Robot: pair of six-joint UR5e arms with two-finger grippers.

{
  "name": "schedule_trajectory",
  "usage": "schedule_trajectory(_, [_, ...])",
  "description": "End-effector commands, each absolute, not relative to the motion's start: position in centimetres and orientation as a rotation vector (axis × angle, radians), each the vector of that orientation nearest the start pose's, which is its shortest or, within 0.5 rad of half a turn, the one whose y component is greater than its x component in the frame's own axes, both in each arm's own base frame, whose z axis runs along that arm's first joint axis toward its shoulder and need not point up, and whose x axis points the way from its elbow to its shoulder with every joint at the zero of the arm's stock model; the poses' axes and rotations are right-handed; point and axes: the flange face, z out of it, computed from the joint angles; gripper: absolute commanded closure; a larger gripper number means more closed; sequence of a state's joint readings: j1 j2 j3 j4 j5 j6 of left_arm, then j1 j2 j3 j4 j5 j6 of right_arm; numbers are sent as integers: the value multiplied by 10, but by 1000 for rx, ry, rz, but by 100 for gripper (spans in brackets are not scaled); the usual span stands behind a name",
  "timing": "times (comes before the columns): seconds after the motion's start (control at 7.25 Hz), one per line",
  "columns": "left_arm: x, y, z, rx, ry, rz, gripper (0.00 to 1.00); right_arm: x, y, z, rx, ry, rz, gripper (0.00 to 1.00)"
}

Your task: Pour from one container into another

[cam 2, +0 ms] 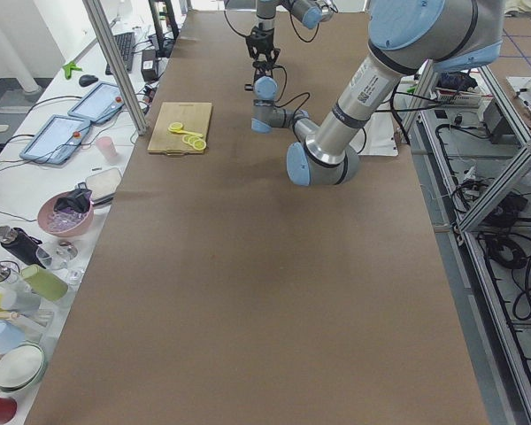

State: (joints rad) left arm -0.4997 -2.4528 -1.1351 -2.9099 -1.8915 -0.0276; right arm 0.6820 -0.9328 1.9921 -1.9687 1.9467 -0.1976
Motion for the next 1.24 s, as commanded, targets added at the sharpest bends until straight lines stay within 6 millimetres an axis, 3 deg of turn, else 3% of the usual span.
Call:
schedule_trajectory(0.0, [612, -450, 146, 1476, 1190, 1018, 100, -397, -445, 166, 499, -581, -1163, 100])
schedule_trajectory(1.1, [612, -449, 146, 1476, 1192, 1019, 100, -395, -440, 153, 412, -468, -1227, 100])
